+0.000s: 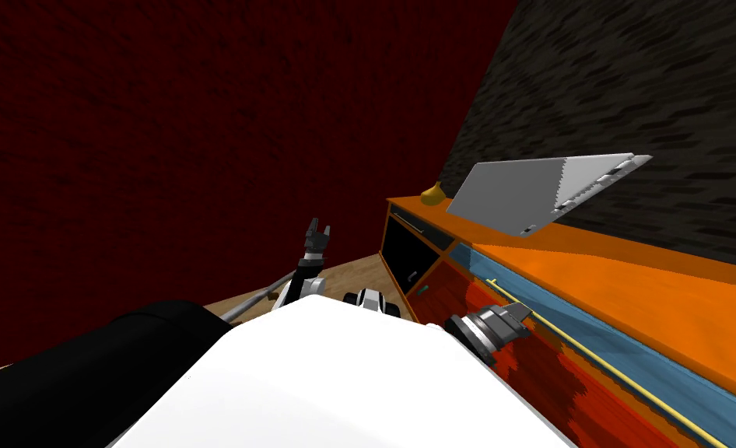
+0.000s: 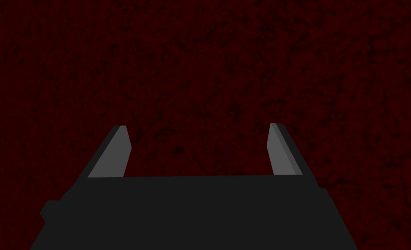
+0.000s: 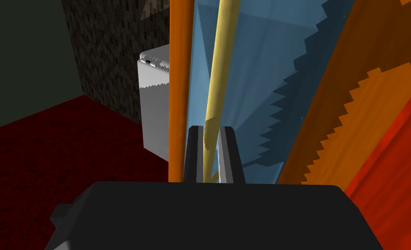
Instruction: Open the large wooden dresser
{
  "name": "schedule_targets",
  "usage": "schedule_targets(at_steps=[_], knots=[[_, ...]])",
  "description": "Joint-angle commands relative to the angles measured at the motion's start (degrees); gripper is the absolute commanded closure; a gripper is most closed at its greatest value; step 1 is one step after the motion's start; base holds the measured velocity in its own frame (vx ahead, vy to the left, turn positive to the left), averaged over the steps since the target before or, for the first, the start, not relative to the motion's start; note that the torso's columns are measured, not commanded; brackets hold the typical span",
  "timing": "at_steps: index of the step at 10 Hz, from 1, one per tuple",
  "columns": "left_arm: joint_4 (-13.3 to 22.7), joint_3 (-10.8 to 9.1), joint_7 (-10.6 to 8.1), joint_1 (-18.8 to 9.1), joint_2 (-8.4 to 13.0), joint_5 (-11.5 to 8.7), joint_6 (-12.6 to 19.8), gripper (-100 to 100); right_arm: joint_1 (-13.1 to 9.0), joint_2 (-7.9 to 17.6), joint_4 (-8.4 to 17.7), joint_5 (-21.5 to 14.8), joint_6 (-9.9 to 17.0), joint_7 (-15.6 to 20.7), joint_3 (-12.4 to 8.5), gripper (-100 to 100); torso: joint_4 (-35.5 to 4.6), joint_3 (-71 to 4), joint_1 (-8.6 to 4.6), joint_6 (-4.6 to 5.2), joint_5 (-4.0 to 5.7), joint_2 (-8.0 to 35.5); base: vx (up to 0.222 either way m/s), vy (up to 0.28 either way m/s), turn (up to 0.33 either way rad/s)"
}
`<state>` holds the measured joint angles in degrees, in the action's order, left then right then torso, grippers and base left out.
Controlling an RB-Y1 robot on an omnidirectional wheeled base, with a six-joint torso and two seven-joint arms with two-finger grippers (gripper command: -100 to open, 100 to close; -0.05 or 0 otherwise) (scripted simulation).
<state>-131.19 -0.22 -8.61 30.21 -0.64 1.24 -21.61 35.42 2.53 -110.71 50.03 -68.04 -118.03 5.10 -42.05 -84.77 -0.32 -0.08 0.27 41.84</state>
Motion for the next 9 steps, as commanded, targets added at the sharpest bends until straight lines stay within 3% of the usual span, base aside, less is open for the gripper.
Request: schedule_targets(at_steps=[1, 4, 5, 6, 9], knots=[[0.00, 0.00, 0.00, 0.00, 0.00, 0.00, 0.00, 0, 2.90, 0.69, 0.35, -0.81, -1.63, -2.53, 1.53, 100, -0.01, 0.03, -0.05, -0.03, 0.02, 0.04, 0.070, 0.018, -0.044], [0.00, 0.00, 0.00, 0.00, 0.00, 0.00, 0.00, 0, 7.06, 1.80, 0.51, -2.16, -4.27, -6.14, 3.66, 100, -0.23, 0.22, 0.39, 0.09, -0.29, 0.45, 0.079, 0.021, -0.080], [0.00, 0.00, 0.00, 0.00, 0.00, 0.00, 0.00, 0, 6.30, 1.58, 0.37, -1.89, -3.60, -5.27, 3.26, 100, -0.24, 0.22, 0.38, 0.07, -0.29, 0.47, 0.033, 0.009, -0.011], [0.00, 0.00, 0.00, -0.01, 0.00, 0.00, 0.00, 0, 7.76, 3.28, -1.17, -1.57, -2.55, -6.02, 3.74, -100, -0.27, 0.29, 0.30, 0.06, -0.27, 0.58, -0.044, -0.037, 0.061], [0.01, -0.01, 0.00, -0.03, 0.01, 0.00, 0.01, 0, 11.46, 5.84, -5.47, -0.57, 0.93, -7.34, 4.84, -100, -0.30, 0.36, 0.13, 0.09, -0.21, 0.68, -0.112, -0.103, 0.063]])
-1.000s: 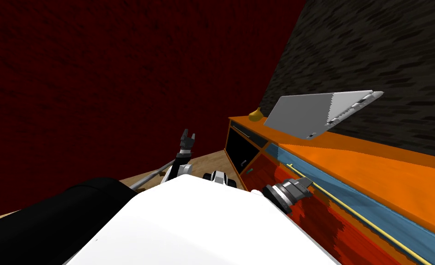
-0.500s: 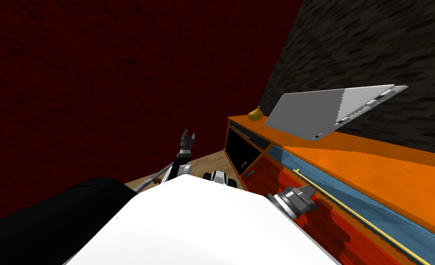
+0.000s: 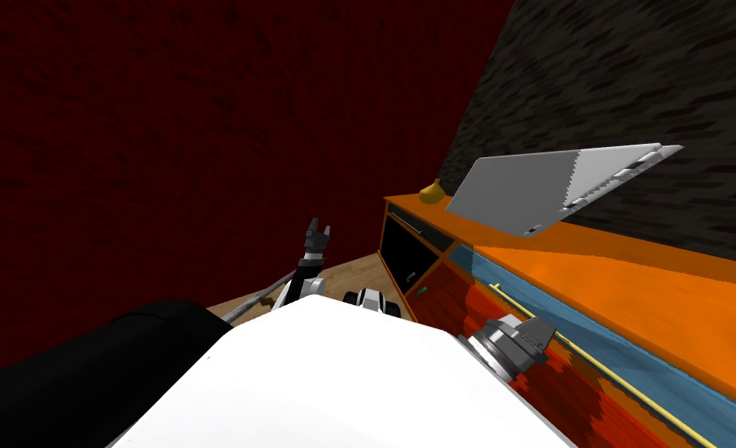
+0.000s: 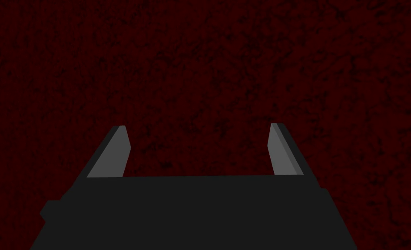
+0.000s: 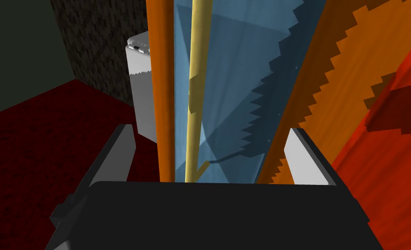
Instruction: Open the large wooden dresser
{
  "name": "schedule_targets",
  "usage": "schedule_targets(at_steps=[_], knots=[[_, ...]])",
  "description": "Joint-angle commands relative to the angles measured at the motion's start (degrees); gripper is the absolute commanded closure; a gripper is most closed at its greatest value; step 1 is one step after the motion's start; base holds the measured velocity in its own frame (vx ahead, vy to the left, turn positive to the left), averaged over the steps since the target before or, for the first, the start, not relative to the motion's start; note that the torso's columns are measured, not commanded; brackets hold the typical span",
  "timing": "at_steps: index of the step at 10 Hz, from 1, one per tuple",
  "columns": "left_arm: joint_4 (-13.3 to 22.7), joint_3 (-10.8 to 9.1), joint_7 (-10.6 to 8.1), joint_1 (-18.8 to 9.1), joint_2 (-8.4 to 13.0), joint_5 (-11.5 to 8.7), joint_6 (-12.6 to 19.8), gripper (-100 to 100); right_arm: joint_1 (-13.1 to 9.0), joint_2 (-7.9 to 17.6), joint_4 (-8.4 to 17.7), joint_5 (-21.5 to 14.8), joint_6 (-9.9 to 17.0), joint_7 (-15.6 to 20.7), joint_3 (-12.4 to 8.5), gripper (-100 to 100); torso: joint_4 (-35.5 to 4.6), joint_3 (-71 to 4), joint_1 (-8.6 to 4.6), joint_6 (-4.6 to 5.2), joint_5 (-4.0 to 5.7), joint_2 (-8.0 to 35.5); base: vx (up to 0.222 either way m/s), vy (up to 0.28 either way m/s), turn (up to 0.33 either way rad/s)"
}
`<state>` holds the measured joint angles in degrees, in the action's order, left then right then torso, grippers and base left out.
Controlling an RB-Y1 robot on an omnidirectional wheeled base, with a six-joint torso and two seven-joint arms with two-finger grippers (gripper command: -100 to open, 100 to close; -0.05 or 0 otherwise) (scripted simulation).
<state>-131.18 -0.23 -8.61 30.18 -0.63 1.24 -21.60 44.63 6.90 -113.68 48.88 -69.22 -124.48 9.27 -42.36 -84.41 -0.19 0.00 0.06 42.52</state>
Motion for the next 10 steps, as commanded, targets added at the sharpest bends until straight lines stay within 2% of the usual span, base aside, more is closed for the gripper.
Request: schedule_targets(at_steps=[1, 4, 5, 7, 10], knots=[[0.00, 0.00, 0.00, 0.00, 0.00, 0.00, 0.00, 0, 3.10, 2.00, -3.48, 0.81, 2.92, -1.20, 0.94, -100, 0.03, -0.07, 0.13, 0.00, -0.04, -0.10, -0.126, -0.106, 0.063], [0.00, 0.00, 0.00, 0.01, 0.00, 0.00, 0.00, 0, 5.71, 3.66, -6.44, 1.52, 5.38, -2.13, 1.71, -100, 0.12, -0.25, 0.31, -0.01, -0.10, -0.39, -0.091, -0.076, 0.048], [0.00, 0.00, 0.00, 0.01, 0.00, 0.00, 0.00, 0, 7.37, 4.76, -8.36, 1.96, 6.98, -2.69, 2.21, -100, 0.11, -0.24, 0.25, -0.01, -0.08, -0.37, -0.095, -0.093, 0.088], [0.00, 0.00, 0.00, 0.01, 0.00, 0.00, 0.00, 0, 8.92, 5.80, -10.18, 2.36, 8.49, -3.18, 2.67, -100, 0.05, -0.11, 0.16, 0.00, -0.05, -0.17, -0.103, -0.078, 0.050], [0.00, 0.00, 0.00, 0.01, 0.00, 0.00, 0.00, 0, 12.34, 8.13, -14.21, 3.23, 11.87, -4.24, 3.70, -100, 0.07, -0.15, 0.18, 0.00, -0.06, -0.24, -0.106, -0.081, 0.063]])
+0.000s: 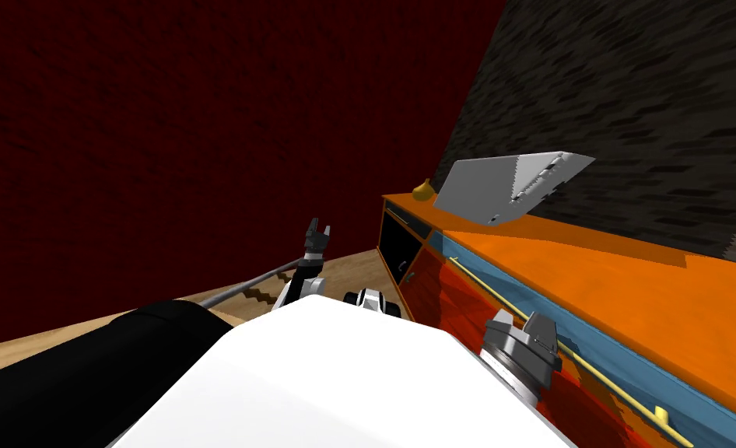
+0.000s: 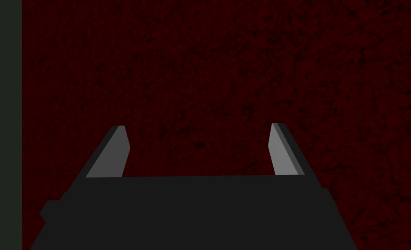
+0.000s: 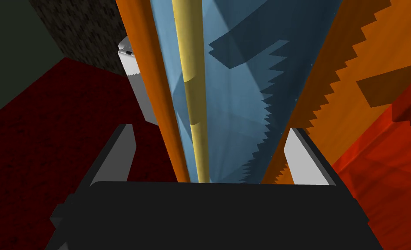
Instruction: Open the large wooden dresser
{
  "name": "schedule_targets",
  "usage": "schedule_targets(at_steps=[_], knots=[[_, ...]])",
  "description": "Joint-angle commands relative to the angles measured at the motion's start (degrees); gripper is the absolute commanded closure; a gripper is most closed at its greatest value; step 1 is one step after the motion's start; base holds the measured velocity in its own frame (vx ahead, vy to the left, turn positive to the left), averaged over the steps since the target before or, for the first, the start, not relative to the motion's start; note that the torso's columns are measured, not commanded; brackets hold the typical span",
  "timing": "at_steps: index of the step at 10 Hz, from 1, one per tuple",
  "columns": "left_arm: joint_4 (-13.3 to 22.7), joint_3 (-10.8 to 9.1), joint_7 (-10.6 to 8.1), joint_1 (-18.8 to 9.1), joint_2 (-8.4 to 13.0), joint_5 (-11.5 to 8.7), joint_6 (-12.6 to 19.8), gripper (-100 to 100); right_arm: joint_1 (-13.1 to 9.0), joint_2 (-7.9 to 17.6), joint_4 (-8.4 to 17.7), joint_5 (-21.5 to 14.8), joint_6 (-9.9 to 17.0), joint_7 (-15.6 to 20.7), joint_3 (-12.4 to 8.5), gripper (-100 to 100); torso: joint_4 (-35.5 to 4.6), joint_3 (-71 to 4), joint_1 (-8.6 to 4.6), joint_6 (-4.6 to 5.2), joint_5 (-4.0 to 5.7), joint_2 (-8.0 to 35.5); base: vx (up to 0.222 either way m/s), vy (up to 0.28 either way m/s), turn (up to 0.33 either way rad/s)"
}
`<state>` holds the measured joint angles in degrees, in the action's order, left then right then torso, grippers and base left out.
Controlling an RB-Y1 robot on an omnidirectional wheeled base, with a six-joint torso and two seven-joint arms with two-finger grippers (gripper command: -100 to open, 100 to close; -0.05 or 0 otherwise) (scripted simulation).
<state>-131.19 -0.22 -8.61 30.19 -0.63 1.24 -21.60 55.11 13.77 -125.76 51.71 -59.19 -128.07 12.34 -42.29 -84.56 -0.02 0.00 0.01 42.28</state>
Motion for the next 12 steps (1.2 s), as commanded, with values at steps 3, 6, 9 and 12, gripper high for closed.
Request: schedule_targets(at_steps=[3, 6, 9, 12], knots=[[0.00, 0.00, 0.00, 0.00, 0.00, 0.00, 0.00, 0, 4.57, 3.32, -5.12, 1.13, 4.42, -1.59, 1.44, -100, 0.01, -0.01, -0.05, 0.00, 0.01, 0.01, -0.100, -0.093, 0.048], [0.00, 0.00, 0.00, 0.00, 0.00, 0.00, 0.00, 0, 8.54, 6.33, -9.38, 2.18, 8.25, -2.91, 2.62, -100, -0.01, 0.02, 0.05, 0.00, -0.01, 0.05, -0.123, -0.082, 0.068], [0.00, 0.00, 0.00, 0.00, 0.00, 0.00, 0.00, 0, 11.23, 8.26, -12.09, 2.86, 10.93, -3.73, 3.43, -100, 0.02, -0.03, 0.03, 0.00, -0.01, -0.05, -0.115, -0.071, 0.060], [0.00, 0.00, 0.00, 0.00, 0.00, 0.00, 0.00, 0, 14.71, 10.79, -15.61, 3.74, 14.40, -4.78, 4.47, -100, -0.01, 0.01, 0.00, 0.00, 0.01, 0.02, -0.119, -0.090, 0.063]])
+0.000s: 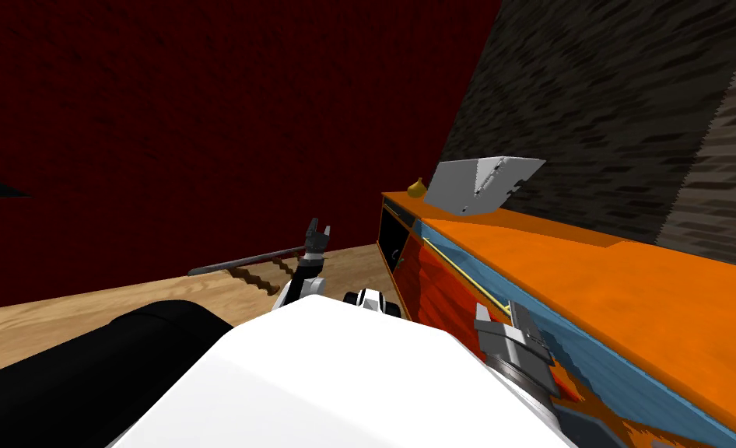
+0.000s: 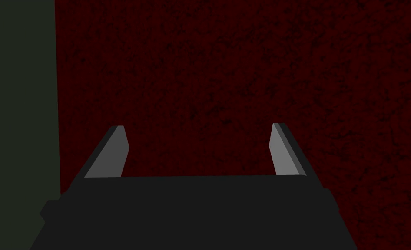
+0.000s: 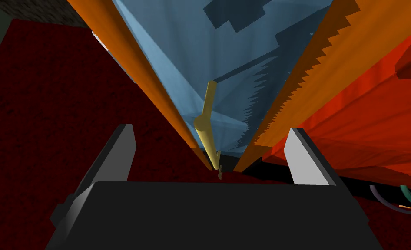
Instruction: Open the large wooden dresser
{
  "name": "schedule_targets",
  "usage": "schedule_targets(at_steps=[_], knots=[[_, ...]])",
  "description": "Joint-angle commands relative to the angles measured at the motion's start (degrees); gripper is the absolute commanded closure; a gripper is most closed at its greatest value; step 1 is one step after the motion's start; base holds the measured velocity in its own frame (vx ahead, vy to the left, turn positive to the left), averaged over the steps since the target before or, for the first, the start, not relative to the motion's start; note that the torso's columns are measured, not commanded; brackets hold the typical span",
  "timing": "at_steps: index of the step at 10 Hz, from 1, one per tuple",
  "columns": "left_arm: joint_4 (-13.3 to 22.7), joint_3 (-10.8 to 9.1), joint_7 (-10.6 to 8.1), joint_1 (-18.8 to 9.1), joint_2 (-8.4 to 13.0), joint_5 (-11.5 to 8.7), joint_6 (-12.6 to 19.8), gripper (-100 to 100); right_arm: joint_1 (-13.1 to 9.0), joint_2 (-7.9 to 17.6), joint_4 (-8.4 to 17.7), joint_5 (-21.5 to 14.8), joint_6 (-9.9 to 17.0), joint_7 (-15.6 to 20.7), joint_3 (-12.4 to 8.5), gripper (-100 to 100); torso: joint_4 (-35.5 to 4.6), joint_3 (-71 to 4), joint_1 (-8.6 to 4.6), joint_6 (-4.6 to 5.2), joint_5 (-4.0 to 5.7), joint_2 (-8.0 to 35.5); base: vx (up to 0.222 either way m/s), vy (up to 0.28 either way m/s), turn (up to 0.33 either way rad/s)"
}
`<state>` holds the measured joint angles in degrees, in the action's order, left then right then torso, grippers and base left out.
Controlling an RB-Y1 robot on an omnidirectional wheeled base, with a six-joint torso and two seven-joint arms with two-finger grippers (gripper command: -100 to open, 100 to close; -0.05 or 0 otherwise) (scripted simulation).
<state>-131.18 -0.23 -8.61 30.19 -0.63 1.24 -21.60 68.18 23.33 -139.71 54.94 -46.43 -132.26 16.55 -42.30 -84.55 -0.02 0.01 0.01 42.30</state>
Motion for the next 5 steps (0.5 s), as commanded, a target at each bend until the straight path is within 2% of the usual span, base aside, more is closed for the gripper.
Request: schedule_targets(at_steps=[1, 3, 4, 5], knots=[[0.00, 0.00, 0.00, 0.00, 0.00, 0.00, 0.00, 0, 3.04, 2.28, -3.34, 0.86, 3.04, -1.02, 0.69, -100, 0.02, -0.04, 0.05, 0.00, -0.02, -0.06, -0.123, -0.072, 0.065], [0.00, 0.00, 0.00, 0.00, 0.00, 0.00, 0.00, 0, 4.35, 3.26, -5.51, 1.19, 4.34, -1.41, 1.08, -100, 0.01, -0.03, 0.11, 0.00, -0.04, -0.05, -0.096, -0.052, 0.043], [0.00, 0.00, 0.00, 0.01, 0.00, 0.00, 0.00, 0, 3.82, 2.75, -4.83, 1.09, 3.94, -1.06, 1.03, -100, 0.04, -0.07, 0.09, 0.00, -0.03, -0.11, -0.036, -0.022, 0.008], [0.00, 0.00, 0.00, 0.01, -0.01, 0.00, 0.00, 0, 5.53, 3.25, -6.73, 1.33, 4.31, -1.13, 0.65, -100, 0.06, -0.13, 0.12, 0.00, -0.03, -0.22, 0.108, -0.054, -0.001]])
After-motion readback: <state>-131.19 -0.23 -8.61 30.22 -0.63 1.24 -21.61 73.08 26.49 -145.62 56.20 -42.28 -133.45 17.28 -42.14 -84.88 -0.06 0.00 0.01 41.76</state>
